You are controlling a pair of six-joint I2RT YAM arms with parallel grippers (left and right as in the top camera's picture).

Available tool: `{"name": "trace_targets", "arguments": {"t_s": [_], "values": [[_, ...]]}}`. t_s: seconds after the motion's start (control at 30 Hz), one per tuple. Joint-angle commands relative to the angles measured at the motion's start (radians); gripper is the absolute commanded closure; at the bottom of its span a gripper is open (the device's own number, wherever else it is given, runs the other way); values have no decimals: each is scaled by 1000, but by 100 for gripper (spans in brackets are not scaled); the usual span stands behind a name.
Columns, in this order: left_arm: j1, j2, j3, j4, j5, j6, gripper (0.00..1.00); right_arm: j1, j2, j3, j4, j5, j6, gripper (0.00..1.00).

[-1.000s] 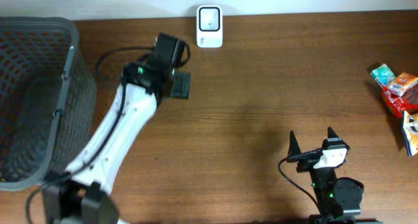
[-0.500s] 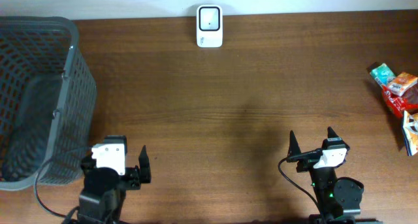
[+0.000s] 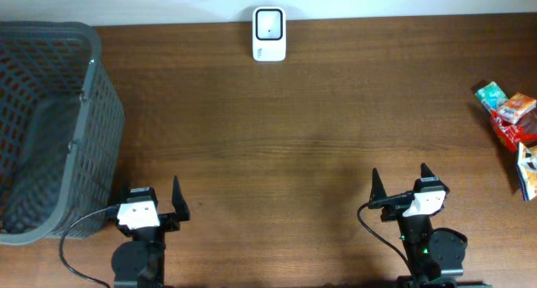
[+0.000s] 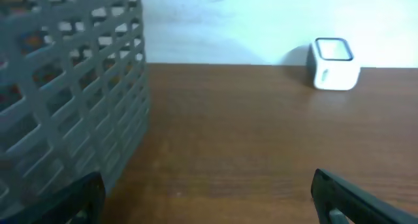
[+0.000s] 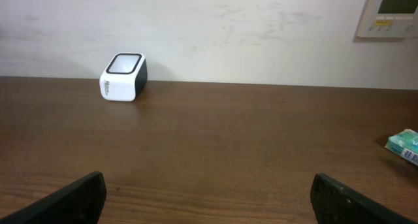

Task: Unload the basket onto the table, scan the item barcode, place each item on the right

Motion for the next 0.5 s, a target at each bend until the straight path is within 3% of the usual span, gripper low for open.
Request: {"name": "trace_targets", "arguments": {"t_s": [0.0,0.07,0.23,0.27,0.47], "values": [[44,-11,-51,86,24,15,1,7,-8,-8,-2,8,7,2],[56,-11,-84,164,28,15,1,7,-8,-8,-2,8,7,2],[61,-11,-84,187,65,21,1,7,-8,-8,-2,8,7,2],[61,-11,-84,212,100,64,1,7,-8,-8,-2,8,7,2],[61,-10,-85,149,89,68,1,7,-8,-8,-2,8,7,2]]}}
